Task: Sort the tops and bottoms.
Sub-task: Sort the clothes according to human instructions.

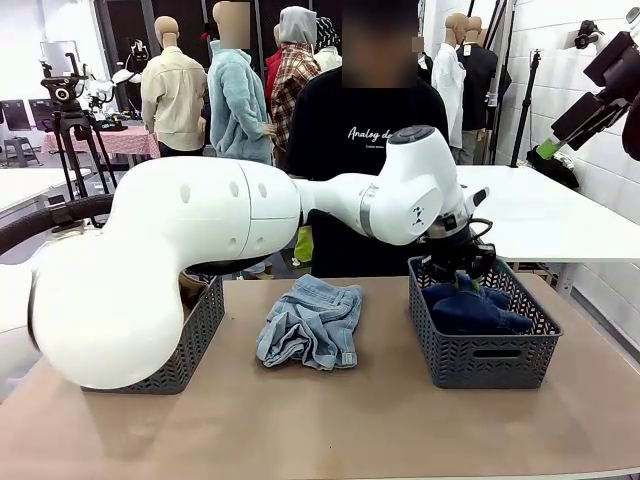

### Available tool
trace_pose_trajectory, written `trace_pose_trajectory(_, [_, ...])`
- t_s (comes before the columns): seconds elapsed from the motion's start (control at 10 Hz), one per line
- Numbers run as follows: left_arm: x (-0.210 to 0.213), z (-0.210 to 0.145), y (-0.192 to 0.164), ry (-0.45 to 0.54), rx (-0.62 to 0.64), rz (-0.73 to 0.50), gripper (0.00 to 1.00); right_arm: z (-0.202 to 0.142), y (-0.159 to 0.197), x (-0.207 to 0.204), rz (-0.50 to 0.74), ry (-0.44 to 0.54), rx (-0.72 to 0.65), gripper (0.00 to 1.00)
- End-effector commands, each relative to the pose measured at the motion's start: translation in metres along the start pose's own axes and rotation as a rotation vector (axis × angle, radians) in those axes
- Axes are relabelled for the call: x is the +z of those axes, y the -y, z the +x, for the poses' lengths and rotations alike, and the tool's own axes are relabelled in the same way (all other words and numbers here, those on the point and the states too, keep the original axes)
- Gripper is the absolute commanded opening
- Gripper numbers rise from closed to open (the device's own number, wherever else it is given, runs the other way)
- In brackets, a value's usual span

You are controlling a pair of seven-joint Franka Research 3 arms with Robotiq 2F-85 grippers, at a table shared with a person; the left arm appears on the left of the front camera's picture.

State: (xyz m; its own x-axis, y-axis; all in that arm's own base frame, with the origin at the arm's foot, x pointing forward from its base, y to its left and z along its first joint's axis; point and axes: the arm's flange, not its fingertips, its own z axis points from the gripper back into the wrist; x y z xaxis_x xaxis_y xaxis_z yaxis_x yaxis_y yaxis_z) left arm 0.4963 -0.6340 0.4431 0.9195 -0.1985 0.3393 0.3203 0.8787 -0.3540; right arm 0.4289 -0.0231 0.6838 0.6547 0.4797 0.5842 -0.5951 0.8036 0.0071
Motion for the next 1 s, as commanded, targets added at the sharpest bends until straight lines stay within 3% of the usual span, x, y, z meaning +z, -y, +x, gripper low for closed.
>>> trace_pose_trajectory(0.0, [0.02, 0.01, 0.0, 0.02, -0.024, 0.013, 0.87, -0.001, 0.001, 0.0, -0.002, -0.005, 0.011, 1.0])
trace_pose_trajectory(0.1, [0.031, 0.011, 0.001, 0.011, -0.026, 0.006, 1.0, -0.001, 0.001, 0.0, -0.002, -0.005, 0.011, 1.0])
trace_pose_trajectory(0.4, [0.057, 0.013, -0.005, -0.03, 0.046, -0.129, 1.0, -0.001, 0.001, 0.0, -0.002, -0.005, 0.011, 1.0])
trace_pose_trajectory(0.5, [0.041, 0.012, 0.007, 0.028, 0.002, -0.028, 1.0, -0.001, 0.001, 0.0, -0.002, -0.005, 0.011, 1.0])
trace_pose_trajectory(0.9, [0.041, 0.012, 0.007, 0.028, 0.002, -0.028, 1.0, -0.001, 0.001, 0.0, -0.002, -0.005, 0.011, 1.0])
